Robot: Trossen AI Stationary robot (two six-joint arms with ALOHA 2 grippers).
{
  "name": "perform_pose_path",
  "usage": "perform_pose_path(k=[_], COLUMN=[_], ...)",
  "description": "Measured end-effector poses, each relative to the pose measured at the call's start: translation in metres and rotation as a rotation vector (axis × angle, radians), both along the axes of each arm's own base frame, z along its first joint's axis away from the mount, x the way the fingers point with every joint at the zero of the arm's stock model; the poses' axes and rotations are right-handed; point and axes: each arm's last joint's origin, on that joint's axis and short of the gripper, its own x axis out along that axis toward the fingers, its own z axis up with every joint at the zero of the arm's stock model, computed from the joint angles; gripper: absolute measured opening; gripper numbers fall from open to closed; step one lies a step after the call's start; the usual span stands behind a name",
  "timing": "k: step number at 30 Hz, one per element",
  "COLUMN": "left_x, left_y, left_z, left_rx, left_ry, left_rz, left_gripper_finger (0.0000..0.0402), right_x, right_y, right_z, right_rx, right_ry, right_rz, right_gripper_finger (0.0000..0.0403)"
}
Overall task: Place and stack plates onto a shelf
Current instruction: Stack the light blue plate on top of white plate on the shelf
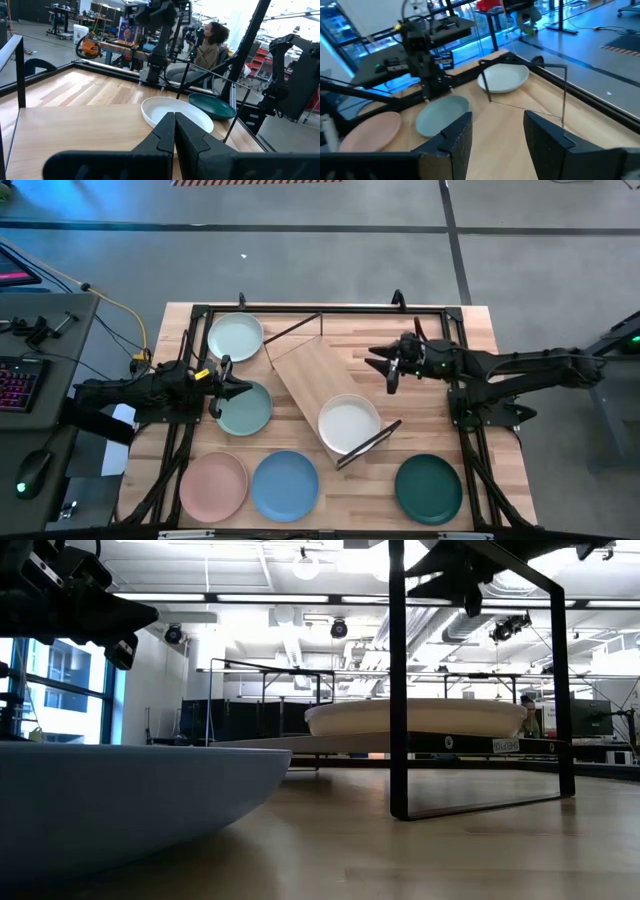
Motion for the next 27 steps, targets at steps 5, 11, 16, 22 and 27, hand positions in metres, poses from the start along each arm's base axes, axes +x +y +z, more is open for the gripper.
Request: perform_pose_path(k=[5, 11, 16, 22, 27], left_x=[0.000, 0.000, 0.000, 0.000, 0.000], left_y=[0.000, 0.000, 0.000, 0.000, 0.000], left_z=[0.000, 0.000, 0.000, 0.000, 0.000], left_rx=[0.018, 0.008, 0.008, 0.009, -0.006], left_ry=[-0.002, -0.005, -0.005, -0.005, -0.005], left_rz=[0.004, 0.004, 0.004, 0.004, 0.004], left_gripper_finger=[0.0000, 0.0000, 0.0000, 0.0000, 0.0000], right_x=[-0.022, -0.055, -0.064, -0.060, -0.061], right_y=[0.005, 0.010, 0.010, 0.005, 0.004], right_z=[0.002, -0.011, -0.026, -0.045, -0.054], right_rx=[0.061, 0.109, 0.113, 0.066, 0.054], right_ry=[0.087, 0.099, -0.048, -0.315, -0.362], right_rz=[0.056, -0.002, -0.058, -0.121, -0.126], right_gripper_finger=[0.0158, 0.0158, 0.0158, 0.0158, 0.0158])
